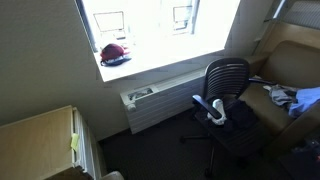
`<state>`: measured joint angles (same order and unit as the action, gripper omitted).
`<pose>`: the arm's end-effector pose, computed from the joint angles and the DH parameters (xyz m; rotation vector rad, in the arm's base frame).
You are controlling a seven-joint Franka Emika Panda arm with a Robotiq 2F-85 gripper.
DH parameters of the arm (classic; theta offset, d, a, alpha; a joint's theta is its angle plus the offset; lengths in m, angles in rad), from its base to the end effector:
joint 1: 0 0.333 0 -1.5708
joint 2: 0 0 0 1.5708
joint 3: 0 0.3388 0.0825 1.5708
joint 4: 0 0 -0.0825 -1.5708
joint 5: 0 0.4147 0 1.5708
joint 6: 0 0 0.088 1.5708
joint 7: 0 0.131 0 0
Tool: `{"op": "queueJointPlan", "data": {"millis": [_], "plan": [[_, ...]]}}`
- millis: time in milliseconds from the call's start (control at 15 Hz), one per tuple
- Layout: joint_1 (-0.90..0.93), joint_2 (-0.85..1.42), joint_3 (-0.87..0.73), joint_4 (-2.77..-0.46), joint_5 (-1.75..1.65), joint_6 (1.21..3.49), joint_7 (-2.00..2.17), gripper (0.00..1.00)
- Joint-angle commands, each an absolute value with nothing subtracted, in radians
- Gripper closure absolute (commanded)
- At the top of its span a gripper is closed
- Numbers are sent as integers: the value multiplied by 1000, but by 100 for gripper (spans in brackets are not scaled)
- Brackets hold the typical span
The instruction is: Put the clothes on the brown chair onto the black chair and vice-versa
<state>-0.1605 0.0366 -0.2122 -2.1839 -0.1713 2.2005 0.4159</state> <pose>0.5190 -0.2126 0.3518 2.8214 -1.0078 -0.0246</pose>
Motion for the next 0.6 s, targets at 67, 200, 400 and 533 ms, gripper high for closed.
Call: {"op": "queueJointPlan", "data": {"millis": [67,200,400,533], "plan": [[-154,256,-239,-2185,-271,2565,678,0],[-122,381,-288,-2131,-333,2642,809,0],[-99,552,-326,-2013,-272,2502,875,0],[-89,491,-338,-2094,-278,2580,844,0]]}}
